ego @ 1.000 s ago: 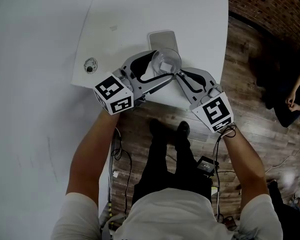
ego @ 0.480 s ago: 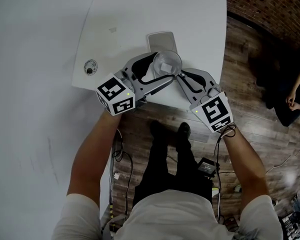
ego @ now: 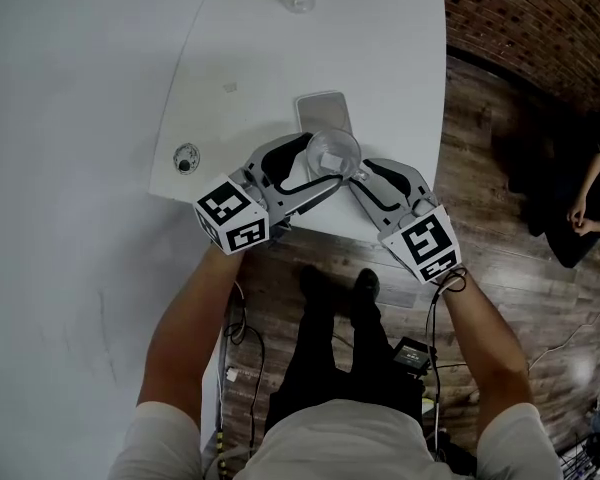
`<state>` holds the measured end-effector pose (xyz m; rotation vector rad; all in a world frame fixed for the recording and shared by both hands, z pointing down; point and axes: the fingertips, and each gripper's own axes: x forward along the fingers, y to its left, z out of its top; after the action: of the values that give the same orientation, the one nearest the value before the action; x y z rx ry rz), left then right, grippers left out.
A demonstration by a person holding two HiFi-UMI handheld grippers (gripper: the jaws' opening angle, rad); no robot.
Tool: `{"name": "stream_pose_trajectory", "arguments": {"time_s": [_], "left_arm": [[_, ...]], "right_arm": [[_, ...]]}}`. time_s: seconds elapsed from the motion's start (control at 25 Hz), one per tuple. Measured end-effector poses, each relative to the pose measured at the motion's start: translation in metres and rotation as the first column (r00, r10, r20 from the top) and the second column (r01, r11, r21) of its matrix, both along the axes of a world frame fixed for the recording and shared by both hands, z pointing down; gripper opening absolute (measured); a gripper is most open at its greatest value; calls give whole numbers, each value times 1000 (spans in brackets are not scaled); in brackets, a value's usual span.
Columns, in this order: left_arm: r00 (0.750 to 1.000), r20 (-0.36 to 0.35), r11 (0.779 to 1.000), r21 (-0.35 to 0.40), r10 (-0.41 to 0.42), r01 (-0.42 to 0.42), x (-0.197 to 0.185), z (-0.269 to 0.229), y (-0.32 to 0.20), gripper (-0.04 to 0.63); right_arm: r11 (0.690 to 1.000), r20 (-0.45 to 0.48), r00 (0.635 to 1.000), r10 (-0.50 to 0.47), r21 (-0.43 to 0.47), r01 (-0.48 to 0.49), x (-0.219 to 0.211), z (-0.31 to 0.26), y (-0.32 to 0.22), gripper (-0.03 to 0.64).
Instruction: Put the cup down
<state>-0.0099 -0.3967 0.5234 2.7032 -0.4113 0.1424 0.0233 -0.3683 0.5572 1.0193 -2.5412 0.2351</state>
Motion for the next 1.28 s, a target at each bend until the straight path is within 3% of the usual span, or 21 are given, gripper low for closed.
{"name": "stream_pose_trajectory", "arguments": {"time_s": [0.68,1.0,1.28], "left_arm": [[993,5,993,-35,-114,114,-35,-10,16,329],[990,-44,991,-12,-131,130,-35,-65,36,185],[989,-5,988,55,-145,146,-33,-119,54,111]], "right_arm": [[998,27,998,63,-19,-62,17,-20,7,147],[991,114,985,133,0,-134,27,-82,8,146],[981,130,976,177,54,-185,36,-143,16,140]]}}
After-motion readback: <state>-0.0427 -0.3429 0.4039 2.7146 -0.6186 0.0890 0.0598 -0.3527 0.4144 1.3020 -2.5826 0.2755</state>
